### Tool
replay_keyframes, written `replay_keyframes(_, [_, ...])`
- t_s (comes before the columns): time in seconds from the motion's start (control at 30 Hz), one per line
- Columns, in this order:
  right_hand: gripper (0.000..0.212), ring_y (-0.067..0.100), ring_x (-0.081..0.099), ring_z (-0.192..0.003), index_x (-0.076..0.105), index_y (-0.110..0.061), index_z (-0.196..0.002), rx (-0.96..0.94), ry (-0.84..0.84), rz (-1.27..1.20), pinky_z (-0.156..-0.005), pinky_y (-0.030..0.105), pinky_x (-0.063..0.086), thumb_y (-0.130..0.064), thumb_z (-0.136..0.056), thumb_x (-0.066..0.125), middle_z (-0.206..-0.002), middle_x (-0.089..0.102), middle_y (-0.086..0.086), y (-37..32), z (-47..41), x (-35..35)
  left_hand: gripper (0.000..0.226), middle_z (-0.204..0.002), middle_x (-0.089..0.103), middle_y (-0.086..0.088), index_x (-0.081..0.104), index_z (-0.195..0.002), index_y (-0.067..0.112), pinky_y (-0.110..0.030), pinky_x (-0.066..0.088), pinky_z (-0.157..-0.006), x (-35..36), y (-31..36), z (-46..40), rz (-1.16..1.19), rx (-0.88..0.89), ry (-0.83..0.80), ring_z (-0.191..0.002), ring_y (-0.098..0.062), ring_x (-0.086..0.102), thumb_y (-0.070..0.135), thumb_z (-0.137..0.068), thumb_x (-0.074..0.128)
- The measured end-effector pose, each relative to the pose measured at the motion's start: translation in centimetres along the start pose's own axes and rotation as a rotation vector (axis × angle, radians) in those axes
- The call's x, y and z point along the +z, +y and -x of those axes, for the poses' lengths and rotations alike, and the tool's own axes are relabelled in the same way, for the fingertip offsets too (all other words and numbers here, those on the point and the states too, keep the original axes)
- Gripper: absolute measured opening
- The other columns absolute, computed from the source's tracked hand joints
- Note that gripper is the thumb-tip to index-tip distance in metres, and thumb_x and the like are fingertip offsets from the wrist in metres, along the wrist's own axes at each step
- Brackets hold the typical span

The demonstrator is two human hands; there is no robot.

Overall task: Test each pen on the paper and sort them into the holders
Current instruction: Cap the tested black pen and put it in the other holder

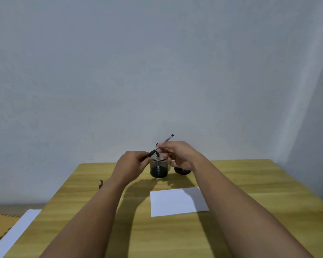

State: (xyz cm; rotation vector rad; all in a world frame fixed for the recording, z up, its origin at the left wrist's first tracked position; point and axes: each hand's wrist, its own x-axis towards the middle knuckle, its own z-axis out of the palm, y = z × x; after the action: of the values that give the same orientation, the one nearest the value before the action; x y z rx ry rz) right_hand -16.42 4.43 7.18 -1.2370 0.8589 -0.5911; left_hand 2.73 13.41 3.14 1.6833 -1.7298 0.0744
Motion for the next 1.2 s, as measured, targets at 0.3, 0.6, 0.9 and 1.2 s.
replay_keyframes(0.3, [0.024, 0.016, 0.036, -0.043, 0.063, -0.012, -0.08, -0.128, 0.501, -0.141, -0.039, 0.018, 0.024, -0.016, -0.103, 0.056, -0.06, 0.048, 0.004, 3.1, -1.5, -2.5, 0.034, -0.074, 0.076, -0.012, 0.065, -0.083, -0.008, -0.043, 0.059, -0.079, 3.4, 7.7, -1.9, 0.514, -0.285, -0.432, -0.066, -0.03, 0.072, 0.022, -0.098, 0.063])
replay_keyframes(0.6, [0.023, 0.013, 0.042, -0.05, 0.066, -0.016, -0.083, -0.224, 0.676, -0.108, -0.048, 0.024, 0.032, -0.026, -0.103, 0.06, -0.067, 0.054, -0.001, -0.4, 1.3, -11.1, 0.018, -0.077, 0.074, 0.003, 0.075, -0.085, 0.022, -0.035, 0.057, -0.075, 5.8, 1.4, 1.4, -0.008, -0.401, -0.298, -0.08, -0.023, 0.07, 0.033, -0.093, 0.064])
replay_keyframes(0.9, [0.026, 0.011, 0.049, -0.048, 0.066, -0.013, -0.079, -0.186, 0.575, -0.082, -0.045, 0.023, 0.037, -0.026, -0.101, 0.071, -0.065, 0.062, 0.001, 6.9, -1.6, -8.3, 0.033, -0.114, 0.056, -0.006, 0.066, -0.123, 0.029, -0.043, 0.052, -0.086, 7.8, -5.0, 4.0, -0.45, -0.325, -0.333, -0.108, -0.031, 0.058, 0.024, -0.098, 0.046])
replay_keyframes(1.2, [0.027, 0.007, 0.05, -0.039, 0.062, -0.016, -0.076, -0.244, 0.582, -0.017, -0.038, 0.019, 0.039, -0.021, -0.094, 0.082, -0.056, 0.061, -0.002, 10.0, -3.5, -7.8, 0.037, -0.131, 0.054, -0.008, 0.059, -0.135, 0.031, -0.045, 0.048, -0.09, 8.4, -6.7, 4.7, -0.522, -0.227, -0.221, -0.116, -0.031, 0.052, 0.034, -0.1, 0.047])
